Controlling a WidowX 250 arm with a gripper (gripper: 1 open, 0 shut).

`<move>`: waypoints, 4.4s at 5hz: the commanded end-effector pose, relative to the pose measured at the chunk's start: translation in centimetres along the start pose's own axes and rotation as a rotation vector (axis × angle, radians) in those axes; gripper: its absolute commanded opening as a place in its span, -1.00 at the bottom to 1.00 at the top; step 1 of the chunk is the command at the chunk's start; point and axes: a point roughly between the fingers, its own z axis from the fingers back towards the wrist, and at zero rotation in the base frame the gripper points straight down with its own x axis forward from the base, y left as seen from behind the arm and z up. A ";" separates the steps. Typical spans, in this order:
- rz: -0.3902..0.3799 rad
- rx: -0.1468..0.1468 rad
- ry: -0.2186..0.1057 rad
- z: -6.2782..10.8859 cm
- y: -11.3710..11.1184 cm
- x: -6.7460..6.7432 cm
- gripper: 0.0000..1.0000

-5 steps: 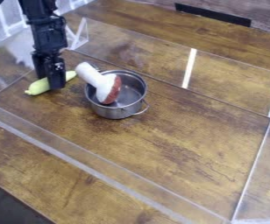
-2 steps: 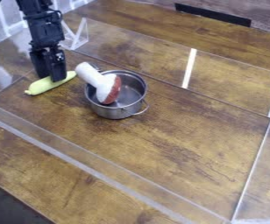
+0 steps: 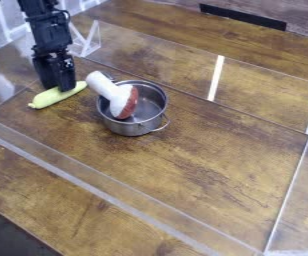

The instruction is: Move the green spoon to the right

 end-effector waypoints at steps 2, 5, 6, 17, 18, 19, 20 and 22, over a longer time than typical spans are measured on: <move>0.123 -0.018 -0.002 1.0 0.5 -0.9 1.00; 0.168 -0.049 0.032 0.7 0.2 -2.6 1.00; 0.080 -0.042 0.074 1.0 0.5 -1.9 1.00; 0.217 -0.053 -0.225 6.8 -21.7 -4.0 -1.00; 0.177 -0.032 -0.202 4.8 -22.9 -4.6 -1.00; 0.158 -0.010 -0.170 2.4 -22.8 -4.5 -1.00; 0.178 -0.004 -0.155 0.8 -23.5 -4.1 -1.00; 0.155 0.007 -0.124 -3.2 -24.3 -3.2 -1.00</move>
